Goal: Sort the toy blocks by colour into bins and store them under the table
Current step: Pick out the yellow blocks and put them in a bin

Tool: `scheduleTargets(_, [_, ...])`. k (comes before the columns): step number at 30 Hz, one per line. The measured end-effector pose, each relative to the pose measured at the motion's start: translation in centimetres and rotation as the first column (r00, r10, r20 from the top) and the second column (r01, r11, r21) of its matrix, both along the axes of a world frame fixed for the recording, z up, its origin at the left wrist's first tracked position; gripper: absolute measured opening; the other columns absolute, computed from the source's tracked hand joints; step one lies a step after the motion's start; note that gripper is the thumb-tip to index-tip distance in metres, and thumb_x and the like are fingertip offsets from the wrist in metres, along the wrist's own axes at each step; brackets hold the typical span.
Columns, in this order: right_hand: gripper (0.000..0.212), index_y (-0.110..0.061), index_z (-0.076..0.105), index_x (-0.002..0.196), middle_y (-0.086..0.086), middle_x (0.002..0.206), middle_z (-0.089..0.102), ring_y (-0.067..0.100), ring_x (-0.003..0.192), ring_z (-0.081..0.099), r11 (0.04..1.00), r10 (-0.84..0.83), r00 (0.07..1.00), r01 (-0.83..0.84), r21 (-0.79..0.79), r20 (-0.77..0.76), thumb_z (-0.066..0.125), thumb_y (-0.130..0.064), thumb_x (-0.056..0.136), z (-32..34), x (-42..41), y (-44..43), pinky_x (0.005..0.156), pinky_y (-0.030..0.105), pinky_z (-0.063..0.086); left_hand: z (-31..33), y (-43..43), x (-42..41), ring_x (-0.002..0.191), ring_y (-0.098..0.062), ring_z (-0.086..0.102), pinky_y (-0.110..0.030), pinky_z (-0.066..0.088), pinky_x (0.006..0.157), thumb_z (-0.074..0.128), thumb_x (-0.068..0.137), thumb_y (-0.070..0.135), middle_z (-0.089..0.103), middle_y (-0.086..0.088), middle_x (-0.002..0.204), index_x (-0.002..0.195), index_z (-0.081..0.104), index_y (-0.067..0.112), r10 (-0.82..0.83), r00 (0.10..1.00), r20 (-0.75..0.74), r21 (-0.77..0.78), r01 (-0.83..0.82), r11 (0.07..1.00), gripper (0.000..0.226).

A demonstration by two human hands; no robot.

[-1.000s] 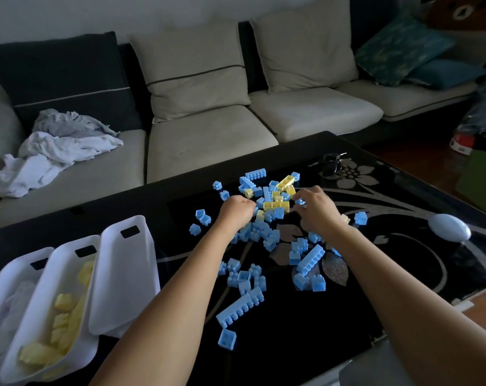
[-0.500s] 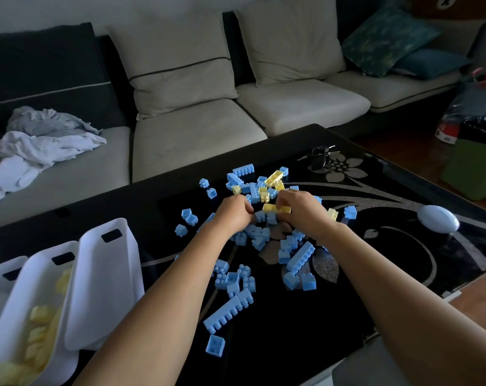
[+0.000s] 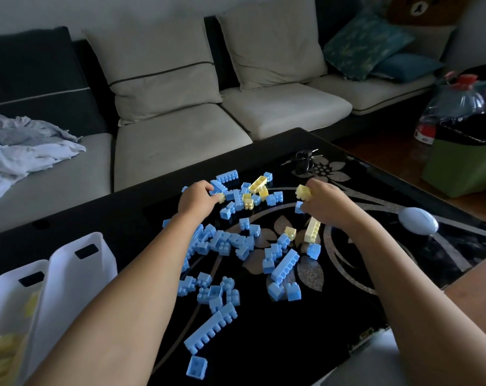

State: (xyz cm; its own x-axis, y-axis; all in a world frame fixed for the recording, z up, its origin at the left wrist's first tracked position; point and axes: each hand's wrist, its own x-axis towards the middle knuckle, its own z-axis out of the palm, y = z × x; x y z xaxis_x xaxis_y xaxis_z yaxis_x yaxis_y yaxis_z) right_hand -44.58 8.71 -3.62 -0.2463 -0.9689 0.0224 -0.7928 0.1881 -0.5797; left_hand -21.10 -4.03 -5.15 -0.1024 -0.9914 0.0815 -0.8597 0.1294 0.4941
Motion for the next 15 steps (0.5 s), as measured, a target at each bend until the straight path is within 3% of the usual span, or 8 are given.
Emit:
scheduleTargets(2, [0.016,-0.012,0.051,0.097,-0.002,0.088,0.047,0.011,0.072,0.046,0.998,0.065,0.997,-0.065,0.012,-0.048,0.062,-0.014,0.085,0.1,-0.2,0.5,0.051,0.019,0.033,-0.2,-0.4,-0.7,0.090,-0.024,0.062,-0.030,0.044,0.069,0.059,0.091,0.029,0.065,-0.003,0.104,0.115,0.061,0.016,-0.049,0.993,0.109,-0.006,0.049,0.999,0.028])
scheduleTargets(6, [0.009,-0.011,0.058,0.093,-0.002,0.092,0.056,0.011,0.078,0.052,0.915,0.379,0.917,-0.352,0.195,-0.125,0.056,-0.007,0.085,0.3,0.8,1.3,0.057,0.017,0.035,-0.8,-0.6,-1.6,0.081,-0.024,0.061,-0.034,0.048,0.066,0.052,0.092,0.018,0.068,-0.008,0.099,0.098,0.066,0.012,-0.062,0.965,0.254,-0.008,0.066,0.998,0.016])
scheduleTargets(9, [0.011,-0.008,0.059,0.091,0.001,0.095,0.059,0.018,0.085,0.055,0.852,0.489,0.864,-0.445,0.277,-0.116,0.053,-0.003,0.084,0.0,1.7,1.5,0.064,0.024,0.041,-1.1,-0.1,-1.8,0.082,-0.026,0.062,-0.031,0.046,0.064,0.052,0.091,0.014,0.067,-0.008,0.096,0.102,0.066,0.011,-0.051,0.969,0.241,-0.021,0.058,0.998,0.018])
scheduleTargets(11, [0.013,-0.006,0.062,0.094,0.005,0.098,0.061,0.020,0.085,0.055,0.843,0.507,0.853,-0.460,0.279,-0.125,0.055,-0.004,0.082,-0.3,2.2,1.3,0.067,0.028,0.043,-1.1,0.2,-1.7,0.079,-0.025,0.061,-0.035,0.048,0.066,0.053,0.090,0.014,0.066,-0.008,0.092,0.092,0.064,0.016,-0.065,0.972,0.226,-0.030,0.074,0.997,0.012])
scheduleTargets(15, [0.003,-0.010,0.058,0.086,-0.001,0.089,0.056,0.012,0.074,0.049,0.848,0.514,0.837,-0.464,0.257,-0.185,0.058,-0.010,0.083,-0.5,3.0,1.1,0.061,0.022,0.038,-0.3,1.0,-0.9,0.069,-0.020,0.053,-0.035,0.049,0.066,0.056,0.086,0.015,0.061,-0.004,0.082,0.077,0.052,0.022,-0.100,0.984,0.145,-0.019,0.104,0.994,0.012])
